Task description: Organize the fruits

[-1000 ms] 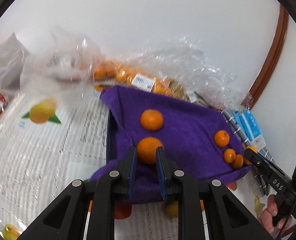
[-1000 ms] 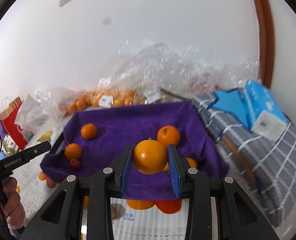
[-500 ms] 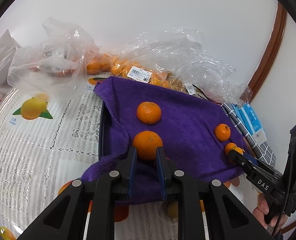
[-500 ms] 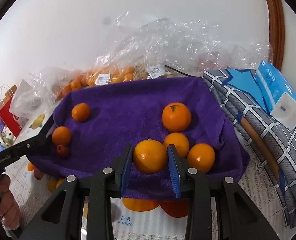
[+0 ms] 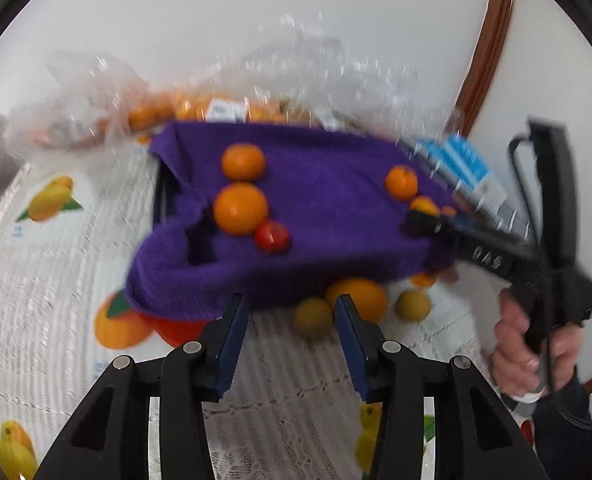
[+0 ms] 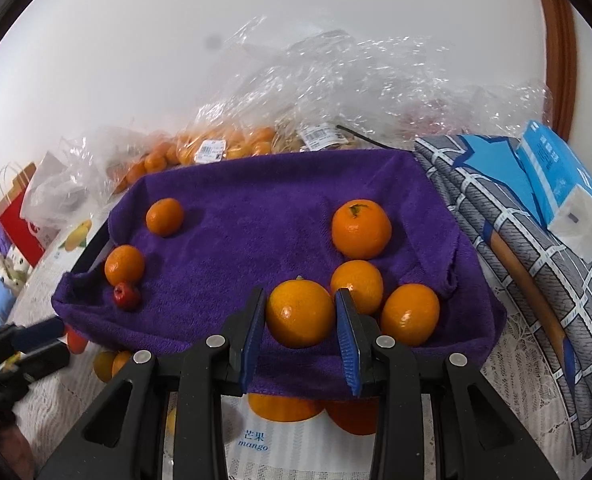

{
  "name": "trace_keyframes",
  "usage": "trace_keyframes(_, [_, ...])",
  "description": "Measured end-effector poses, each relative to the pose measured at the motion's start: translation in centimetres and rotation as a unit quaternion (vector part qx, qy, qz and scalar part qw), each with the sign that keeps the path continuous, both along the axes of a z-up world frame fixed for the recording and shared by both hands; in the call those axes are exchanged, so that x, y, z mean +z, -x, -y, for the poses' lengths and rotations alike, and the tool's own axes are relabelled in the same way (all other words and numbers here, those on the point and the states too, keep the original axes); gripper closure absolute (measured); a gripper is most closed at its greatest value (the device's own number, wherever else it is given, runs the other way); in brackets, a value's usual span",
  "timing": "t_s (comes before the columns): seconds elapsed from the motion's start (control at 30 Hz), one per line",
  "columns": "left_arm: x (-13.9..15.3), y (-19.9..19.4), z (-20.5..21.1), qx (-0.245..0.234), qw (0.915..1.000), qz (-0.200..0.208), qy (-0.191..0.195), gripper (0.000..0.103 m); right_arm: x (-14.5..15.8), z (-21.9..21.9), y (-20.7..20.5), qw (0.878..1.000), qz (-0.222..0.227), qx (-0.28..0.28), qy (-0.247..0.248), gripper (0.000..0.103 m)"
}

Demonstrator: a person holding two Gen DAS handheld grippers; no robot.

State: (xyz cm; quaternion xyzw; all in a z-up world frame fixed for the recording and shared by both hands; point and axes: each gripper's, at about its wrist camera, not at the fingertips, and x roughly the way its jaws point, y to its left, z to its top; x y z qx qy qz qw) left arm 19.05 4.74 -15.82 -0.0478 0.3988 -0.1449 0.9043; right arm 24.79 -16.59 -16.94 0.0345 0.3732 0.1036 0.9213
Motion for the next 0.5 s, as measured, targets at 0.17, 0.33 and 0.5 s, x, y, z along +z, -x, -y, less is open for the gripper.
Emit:
trace_keyframes(0.17, [-1.0,-0.7,1.5,-0.019,0.9994,-0.013,-0.027,0.075,0.3,0.3,0.5,1.0,0.007,-0.004,-0.003,0.066])
trace_keyframes(0.33, [-1.1,-0.8,1.9,-0.018,0.9991,-0.016,-0.035,0.08,0.3,0.7,0.7,1.0,0.004,-0.007,-0.009,0.066])
trace_keyframes(0.5, [1.7,0.8,0.4,-0.001,0.9997,0.022,0.0,0.08,1.0,1.3,2.3,1.0,0.017,-0.006,-0.018,0.066])
